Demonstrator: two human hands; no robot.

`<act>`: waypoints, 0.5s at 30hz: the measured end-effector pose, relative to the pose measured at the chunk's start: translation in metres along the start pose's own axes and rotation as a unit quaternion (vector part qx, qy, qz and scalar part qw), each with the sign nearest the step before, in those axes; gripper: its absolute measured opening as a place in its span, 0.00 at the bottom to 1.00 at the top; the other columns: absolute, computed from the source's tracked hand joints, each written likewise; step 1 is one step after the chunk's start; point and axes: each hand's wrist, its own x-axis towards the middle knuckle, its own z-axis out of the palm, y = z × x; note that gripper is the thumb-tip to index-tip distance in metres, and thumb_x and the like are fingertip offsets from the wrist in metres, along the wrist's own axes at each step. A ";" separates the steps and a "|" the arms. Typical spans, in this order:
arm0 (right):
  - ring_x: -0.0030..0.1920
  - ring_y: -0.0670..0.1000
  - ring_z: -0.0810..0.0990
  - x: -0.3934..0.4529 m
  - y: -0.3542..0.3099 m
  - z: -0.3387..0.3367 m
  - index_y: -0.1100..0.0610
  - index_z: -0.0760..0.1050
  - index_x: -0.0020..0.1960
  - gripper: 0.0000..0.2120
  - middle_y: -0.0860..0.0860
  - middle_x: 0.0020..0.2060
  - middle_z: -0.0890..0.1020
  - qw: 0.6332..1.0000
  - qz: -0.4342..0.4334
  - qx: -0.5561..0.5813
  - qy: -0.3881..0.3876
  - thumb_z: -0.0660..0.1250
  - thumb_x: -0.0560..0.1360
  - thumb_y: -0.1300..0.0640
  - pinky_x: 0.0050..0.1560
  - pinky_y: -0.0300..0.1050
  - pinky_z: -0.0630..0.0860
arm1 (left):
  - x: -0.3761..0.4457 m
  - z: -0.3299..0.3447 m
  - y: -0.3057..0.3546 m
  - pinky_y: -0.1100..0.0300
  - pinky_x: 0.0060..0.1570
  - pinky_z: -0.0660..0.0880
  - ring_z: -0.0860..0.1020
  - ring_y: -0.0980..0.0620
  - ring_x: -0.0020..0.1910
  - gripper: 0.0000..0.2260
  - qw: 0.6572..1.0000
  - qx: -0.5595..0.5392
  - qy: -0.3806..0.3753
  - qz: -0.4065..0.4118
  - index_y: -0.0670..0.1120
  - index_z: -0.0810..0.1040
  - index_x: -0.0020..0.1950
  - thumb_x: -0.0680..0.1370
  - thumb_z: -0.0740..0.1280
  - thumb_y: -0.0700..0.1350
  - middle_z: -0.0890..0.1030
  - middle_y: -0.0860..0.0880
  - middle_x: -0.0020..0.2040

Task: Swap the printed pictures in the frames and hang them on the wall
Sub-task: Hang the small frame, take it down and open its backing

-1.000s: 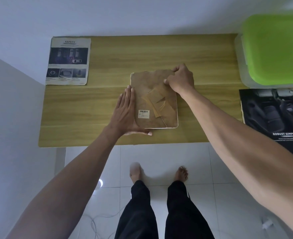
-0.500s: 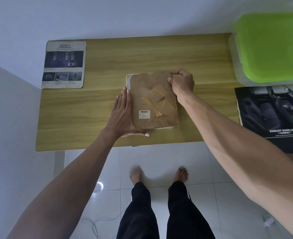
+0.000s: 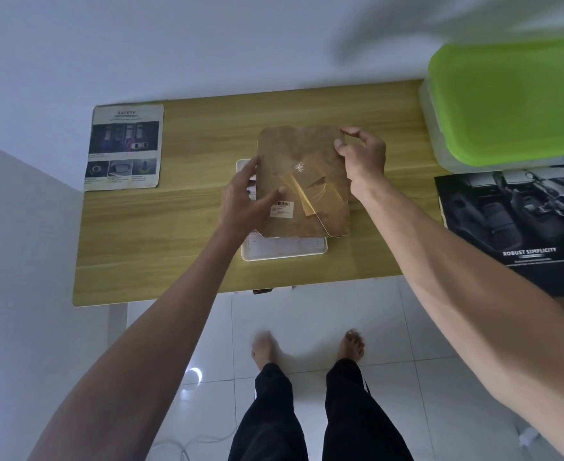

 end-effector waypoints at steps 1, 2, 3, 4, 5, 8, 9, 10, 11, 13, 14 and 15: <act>0.60 0.51 0.82 -0.002 -0.007 -0.006 0.47 0.85 0.51 0.15 0.49 0.58 0.84 1.000 -0.013 0.003 -0.001 0.76 0.67 0.61 0.63 0.50 0.79 | 0.005 0.002 0.010 0.53 0.52 0.82 0.81 0.52 0.52 0.32 0.999 -0.039 0.000 -0.021 0.47 0.71 0.75 0.72 0.77 0.47 0.80 0.48 0.62; 0.62 0.49 0.80 -0.005 -0.015 -0.012 0.48 0.84 0.55 0.17 0.48 0.61 0.83 0.999 -0.034 0.000 0.001 0.76 0.69 0.62 0.65 0.45 0.77 | 0.010 0.005 0.017 0.53 0.47 0.83 0.82 0.52 0.47 0.30 0.997 -0.072 -0.001 -0.038 0.47 0.73 0.73 0.72 0.77 0.43 0.81 0.47 0.58; 0.62 0.47 0.79 -0.006 -0.020 -0.020 0.51 0.82 0.59 0.18 0.48 0.62 0.82 0.998 -0.057 -0.003 0.006 0.76 0.71 0.62 0.64 0.40 0.75 | 0.012 0.009 0.025 0.53 0.44 0.83 0.83 0.52 0.45 0.30 0.994 -0.099 -0.002 -0.050 0.47 0.74 0.73 0.72 0.76 0.41 0.82 0.46 0.57; 0.60 0.45 0.80 -0.007 -0.024 -0.028 0.52 0.82 0.60 0.19 0.48 0.60 0.83 0.997 -0.077 -0.003 0.009 0.76 0.71 0.62 0.61 0.36 0.75 | 0.013 0.015 0.031 0.53 0.43 0.84 0.83 0.51 0.46 0.29 0.991 -0.119 -0.002 -0.059 0.47 0.74 0.72 0.71 0.76 0.39 0.82 0.45 0.56; 0.54 0.43 0.81 -0.008 -0.026 -0.037 0.52 0.82 0.59 0.18 0.48 0.55 0.84 0.996 -0.089 -0.006 0.004 0.76 0.71 0.62 0.56 0.35 0.76 | 0.013 0.022 0.037 0.53 0.44 0.84 0.83 0.51 0.47 0.30 0.988 -0.135 0.000 -0.070 0.47 0.74 0.72 0.71 0.76 0.39 0.82 0.46 0.55; 0.49 0.46 0.83 -0.009 -0.018 -0.064 0.51 0.82 0.57 0.17 0.49 0.50 0.86 0.993 -0.087 -0.069 -0.029 0.77 0.69 0.59 0.53 0.43 0.80 | 0.008 0.050 0.057 0.57 0.43 0.83 0.82 0.51 0.48 0.31 0.985 -0.149 0.011 -0.092 0.48 0.74 0.72 0.70 0.77 0.38 0.81 0.48 0.55; 0.54 0.47 0.82 -0.009 -0.012 -0.075 0.50 0.82 0.59 0.19 0.49 0.54 0.85 0.990 -0.081 -0.110 -0.036 0.77 0.68 0.58 0.56 0.44 0.79 | 0.005 0.061 0.063 0.59 0.43 0.82 0.82 0.53 0.47 0.31 0.985 -0.146 0.011 -0.095 0.48 0.74 0.73 0.70 0.77 0.38 0.81 0.48 0.56; 0.58 0.48 0.80 -0.008 -0.005 -0.085 0.50 0.82 0.61 0.21 0.49 0.58 0.83 0.986 -0.074 -0.141 -0.041 0.77 0.68 0.57 0.59 0.44 0.77 | 0.002 0.073 0.068 0.61 0.42 0.81 0.81 0.53 0.46 0.32 0.985 -0.141 0.009 -0.096 0.47 0.74 0.73 0.70 0.77 0.38 0.82 0.48 0.57; 0.60 0.48 0.80 -0.007 0.001 -0.096 0.50 0.81 0.63 0.23 0.49 0.60 0.82 0.984 -0.065 -0.160 -0.044 0.78 0.68 0.56 0.61 0.44 0.77 | -0.001 0.084 0.072 0.62 0.43 0.81 0.81 0.54 0.46 0.32 0.986 -0.134 0.004 -0.097 0.47 0.74 0.73 0.70 0.77 0.38 0.82 0.48 0.56; 0.61 0.49 0.80 -0.002 0.013 -0.114 0.50 0.80 0.66 0.27 0.50 0.63 0.82 0.980 -0.050 -0.188 -0.046 0.79 0.67 0.56 0.64 0.45 0.76 | -0.006 0.106 0.077 0.60 0.45 0.81 0.81 0.55 0.43 0.32 0.988 -0.116 -0.012 -0.102 0.47 0.74 0.73 0.70 0.77 0.37 0.83 0.49 0.54; 0.62 0.48 0.80 0.000 0.019 -0.122 0.51 0.79 0.67 0.29 0.51 0.63 0.81 0.977 -0.047 -0.203 -0.048 0.80 0.67 0.56 0.65 0.45 0.76 | -0.009 0.115 0.079 0.58 0.46 0.82 0.81 0.54 0.43 0.32 0.989 -0.105 -0.020 -0.105 0.47 0.74 0.73 0.69 0.77 0.38 0.83 0.49 0.53; 0.62 0.48 0.80 0.002 0.024 -0.128 0.52 0.78 0.68 0.30 0.51 0.64 0.81 0.974 -0.042 -0.216 -0.049 0.80 0.67 0.56 0.66 0.43 0.75 | -0.011 0.124 0.078 0.56 0.47 0.82 0.82 0.53 0.44 0.33 0.989 -0.093 -0.025 -0.108 0.47 0.74 0.72 0.69 0.77 0.38 0.84 0.48 0.52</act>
